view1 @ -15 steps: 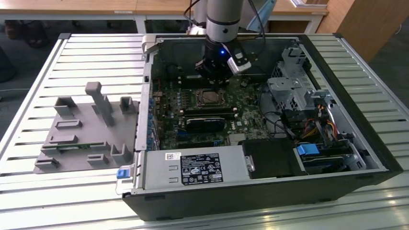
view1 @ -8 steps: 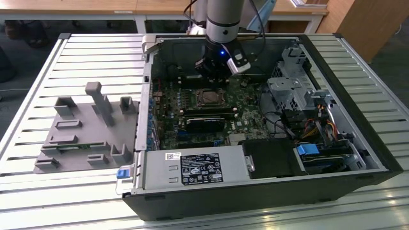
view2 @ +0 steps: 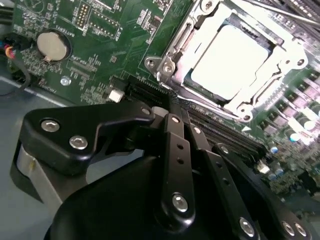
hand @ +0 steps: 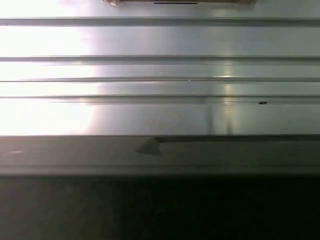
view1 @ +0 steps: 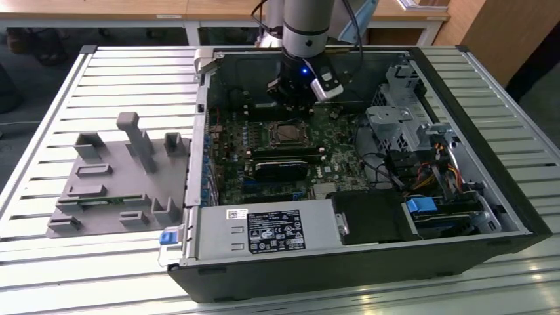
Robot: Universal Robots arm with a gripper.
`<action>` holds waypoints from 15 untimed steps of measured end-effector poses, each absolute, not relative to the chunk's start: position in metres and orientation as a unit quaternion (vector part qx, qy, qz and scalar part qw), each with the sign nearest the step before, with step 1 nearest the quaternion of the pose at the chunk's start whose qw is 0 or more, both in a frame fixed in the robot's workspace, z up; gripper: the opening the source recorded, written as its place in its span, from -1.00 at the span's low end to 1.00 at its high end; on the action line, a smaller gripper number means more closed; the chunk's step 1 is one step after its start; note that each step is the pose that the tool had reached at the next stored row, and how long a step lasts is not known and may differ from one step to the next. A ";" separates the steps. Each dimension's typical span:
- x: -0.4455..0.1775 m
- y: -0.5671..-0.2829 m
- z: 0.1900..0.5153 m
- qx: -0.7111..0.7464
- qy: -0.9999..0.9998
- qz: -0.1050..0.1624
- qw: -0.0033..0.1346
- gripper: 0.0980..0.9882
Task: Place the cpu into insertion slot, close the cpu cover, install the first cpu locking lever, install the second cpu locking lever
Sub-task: 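Install the first cpu locking lever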
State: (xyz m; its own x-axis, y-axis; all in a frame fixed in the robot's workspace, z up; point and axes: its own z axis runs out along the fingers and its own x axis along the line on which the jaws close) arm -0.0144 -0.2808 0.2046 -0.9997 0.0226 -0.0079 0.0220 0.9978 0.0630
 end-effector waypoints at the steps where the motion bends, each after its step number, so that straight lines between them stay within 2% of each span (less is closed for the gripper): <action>1: -0.014 -0.281 0.208 0.011 0.999 0.031 0.004 -0.98; 15: -0.030 -0.281 0.227 0.011 0.999 0.038 0.005 -0.98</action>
